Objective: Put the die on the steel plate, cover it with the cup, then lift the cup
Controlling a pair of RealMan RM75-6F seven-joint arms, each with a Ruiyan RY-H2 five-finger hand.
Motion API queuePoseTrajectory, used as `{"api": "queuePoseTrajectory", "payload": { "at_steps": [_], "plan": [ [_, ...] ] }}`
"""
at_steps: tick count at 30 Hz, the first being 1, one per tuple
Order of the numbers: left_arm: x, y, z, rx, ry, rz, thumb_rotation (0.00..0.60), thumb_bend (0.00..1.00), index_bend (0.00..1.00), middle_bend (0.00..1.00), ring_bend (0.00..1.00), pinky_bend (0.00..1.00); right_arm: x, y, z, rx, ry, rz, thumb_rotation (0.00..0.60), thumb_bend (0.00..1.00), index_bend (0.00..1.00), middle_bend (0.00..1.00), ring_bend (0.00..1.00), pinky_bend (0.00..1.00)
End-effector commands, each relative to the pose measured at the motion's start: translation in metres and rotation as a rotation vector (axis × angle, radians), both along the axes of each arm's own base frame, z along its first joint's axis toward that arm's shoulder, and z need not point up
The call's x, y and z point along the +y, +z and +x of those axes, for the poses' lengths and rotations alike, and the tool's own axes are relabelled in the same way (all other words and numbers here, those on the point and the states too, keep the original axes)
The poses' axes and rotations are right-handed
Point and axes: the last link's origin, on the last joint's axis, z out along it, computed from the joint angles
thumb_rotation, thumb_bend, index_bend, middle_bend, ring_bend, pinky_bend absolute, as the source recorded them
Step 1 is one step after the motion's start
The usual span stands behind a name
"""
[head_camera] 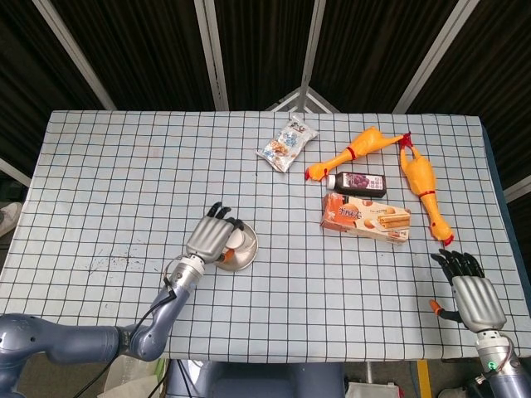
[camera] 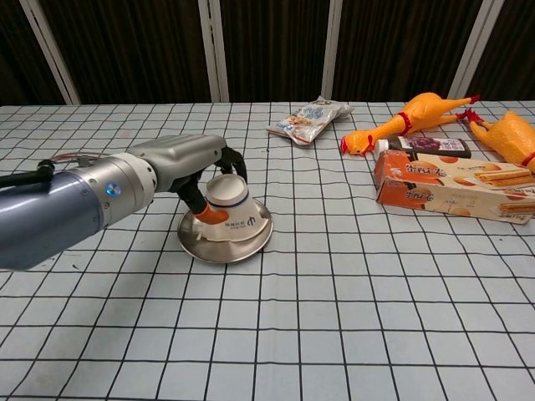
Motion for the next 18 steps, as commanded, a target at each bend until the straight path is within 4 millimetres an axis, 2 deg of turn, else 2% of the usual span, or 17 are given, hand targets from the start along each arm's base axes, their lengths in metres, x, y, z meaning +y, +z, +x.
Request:
{"api": "queuePoseTrajectory", "payload": {
  "at_steps": [1, 4, 9, 18],
  "plan": [
    [-0.005, -0.003, 0.005, -0.084, 0.026, -0.081, 0.6, 0.5, 0.5, 0.4, 0.13, 0.05, 0.0, 0.0, 0.0, -0.001, 0.0, 0.001, 0.6, 0.26, 0.17, 0.11, 0.08, 0.0],
    [-0.004, 0.0, 0.003, -0.092, 0.041, -0.103, 0.6, 0.5, 0.5, 0.39, 0.13, 0.05, 0.0, 0.0, 0.0, -0.001, -0.001, 0.003, 0.6, 0.26, 0.18, 0.11, 0.08, 0.0],
    [0.005, 0.01, -0.003, -0.008, 0.008, -0.02, 0.6, 0.5, 0.5, 0.39, 0.13, 0.05, 0.0, 0.0, 0.001, -0.002, 0.002, 0.002, 0.6, 0.26, 0.18, 0.11, 0.08, 0.0],
    [0.014, 0.013, -0.022, 0.353, -0.119, 0.192, 0.6, 0.5, 0.49, 0.39, 0.13, 0.05, 0.001, -0.002, 0.002, -0.005, 0.005, 0.008, 0.6, 0.26, 0.18, 0.11, 0.08, 0.0]
  ]
}}
